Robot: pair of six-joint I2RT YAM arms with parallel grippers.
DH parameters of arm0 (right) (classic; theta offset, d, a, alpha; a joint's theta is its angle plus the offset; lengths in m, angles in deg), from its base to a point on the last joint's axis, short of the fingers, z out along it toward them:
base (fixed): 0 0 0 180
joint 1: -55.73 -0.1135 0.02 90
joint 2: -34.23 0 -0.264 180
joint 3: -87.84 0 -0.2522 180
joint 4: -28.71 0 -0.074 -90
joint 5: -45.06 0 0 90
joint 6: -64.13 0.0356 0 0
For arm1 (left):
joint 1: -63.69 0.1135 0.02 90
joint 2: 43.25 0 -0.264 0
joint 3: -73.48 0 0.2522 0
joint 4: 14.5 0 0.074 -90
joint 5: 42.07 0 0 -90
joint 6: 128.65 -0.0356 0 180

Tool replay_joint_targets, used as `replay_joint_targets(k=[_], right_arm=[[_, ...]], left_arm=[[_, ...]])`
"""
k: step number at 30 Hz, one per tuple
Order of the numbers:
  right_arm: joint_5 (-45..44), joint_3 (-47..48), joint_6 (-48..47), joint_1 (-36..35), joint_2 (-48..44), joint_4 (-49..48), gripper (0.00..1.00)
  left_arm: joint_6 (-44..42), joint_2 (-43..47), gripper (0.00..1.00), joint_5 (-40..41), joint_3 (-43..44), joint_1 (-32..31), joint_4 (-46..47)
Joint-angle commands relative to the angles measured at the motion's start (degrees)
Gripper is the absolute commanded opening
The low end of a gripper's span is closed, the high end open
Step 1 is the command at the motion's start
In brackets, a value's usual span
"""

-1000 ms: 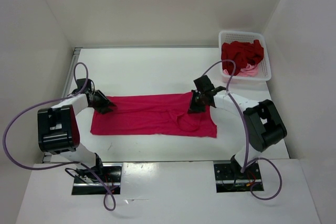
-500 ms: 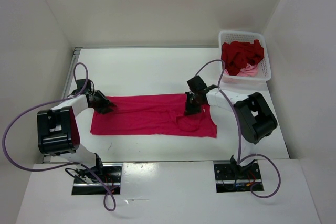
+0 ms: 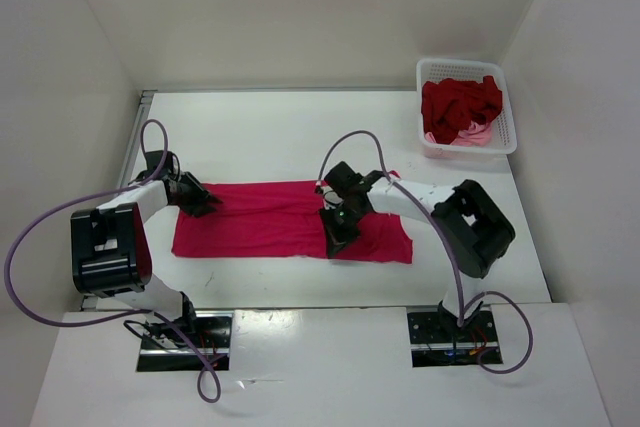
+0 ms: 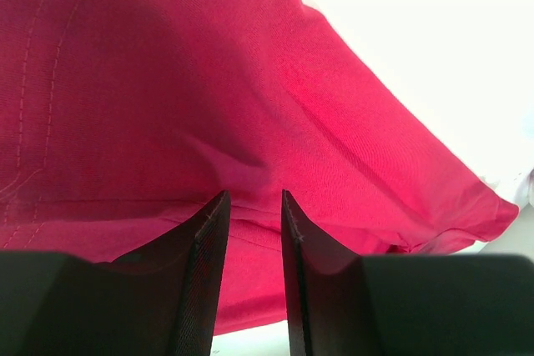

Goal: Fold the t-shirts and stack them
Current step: Fold the other side of the tshirt into a rectangle

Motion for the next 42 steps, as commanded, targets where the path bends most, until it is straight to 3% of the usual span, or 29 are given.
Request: replay_joint_targets(k=[1,6,9,11,12,15,19,34,38,42], right_arm=[[4.7,4.1,-1.7,-2.2,-5.5,4.0,0.07],[-10.6,4.1,3.8,0.1,-10.5,0.3,0.21],[-16.0,3.6,7.2,2.7,-10.5,-2.2,0.21],[-17.4,3.0,9.3,4.5,-10.5,-4.6,0.28],[-18.2,2.9,9.3,5.0,-10.5,-5.3,0.38],[-23.3,2.9,9.8,5.0,-7.0,-5.3,0.42],[-26.8,3.7,9.3,5.6,-4.7,-5.3,0.44],[-25.4,1.3,7.6,5.6,-0.9,-4.6,0.45],[-22.8,-0.4,7.6,5.6,-1.4,-4.1,0.35],[-22.2,-0.9,7.6,5.6,-2.7,-3.6,0.31]], left_arm=[[-0.7,1.9,0.38,-1.6,1.9,0.1,0.5],[-0.2,2.4,0.38,-1.6,2.5,-0.5,0.5],[-0.2,2.4,0.38,-1.6,2.5,-0.5,0.5],[-0.2,2.4,0.38,-1.6,2.5,-0.5,0.5],[-0.2,2.4,0.38,-1.6,2.5,-0.5,0.5],[-0.2,2.4,0.38,-1.6,2.5,-0.5,0.5],[-0.2,2.4,0.38,-1.6,1.9,-0.5,0.5],[-0.2,1.9,0.38,-2.6,1.4,-0.5,1.1],[-0.2,1.9,0.38,-2.6,1.4,-0.5,1.1],[0.4,1.9,0.38,-2.6,0.9,-0.5,1.6]])
